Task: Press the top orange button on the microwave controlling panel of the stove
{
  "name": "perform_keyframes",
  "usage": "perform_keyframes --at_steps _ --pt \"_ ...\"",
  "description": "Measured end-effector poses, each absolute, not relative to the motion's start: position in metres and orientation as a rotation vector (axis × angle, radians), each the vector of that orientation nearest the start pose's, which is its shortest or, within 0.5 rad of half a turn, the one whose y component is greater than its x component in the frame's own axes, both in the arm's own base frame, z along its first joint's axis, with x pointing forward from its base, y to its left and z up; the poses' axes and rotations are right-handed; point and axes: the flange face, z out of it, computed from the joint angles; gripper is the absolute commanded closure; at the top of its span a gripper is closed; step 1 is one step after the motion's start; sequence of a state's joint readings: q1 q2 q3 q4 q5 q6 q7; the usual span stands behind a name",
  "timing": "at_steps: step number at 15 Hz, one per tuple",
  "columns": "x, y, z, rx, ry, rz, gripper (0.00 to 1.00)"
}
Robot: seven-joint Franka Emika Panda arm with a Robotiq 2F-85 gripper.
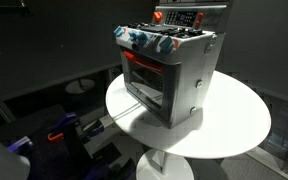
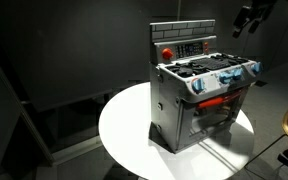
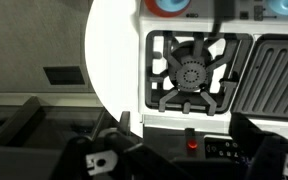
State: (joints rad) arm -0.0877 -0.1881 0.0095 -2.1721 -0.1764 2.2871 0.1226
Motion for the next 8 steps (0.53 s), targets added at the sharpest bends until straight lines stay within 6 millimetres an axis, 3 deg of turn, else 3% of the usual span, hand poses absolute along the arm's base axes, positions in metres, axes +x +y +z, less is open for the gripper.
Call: perform_keyframes --at_steps 3,8 --pt "0.538 -0.048 0.497 -3.245 0.188 -0.503 0.00" --pt "0.540 -0.047 0.494 -3.246 0.184 -0.492 0.00"
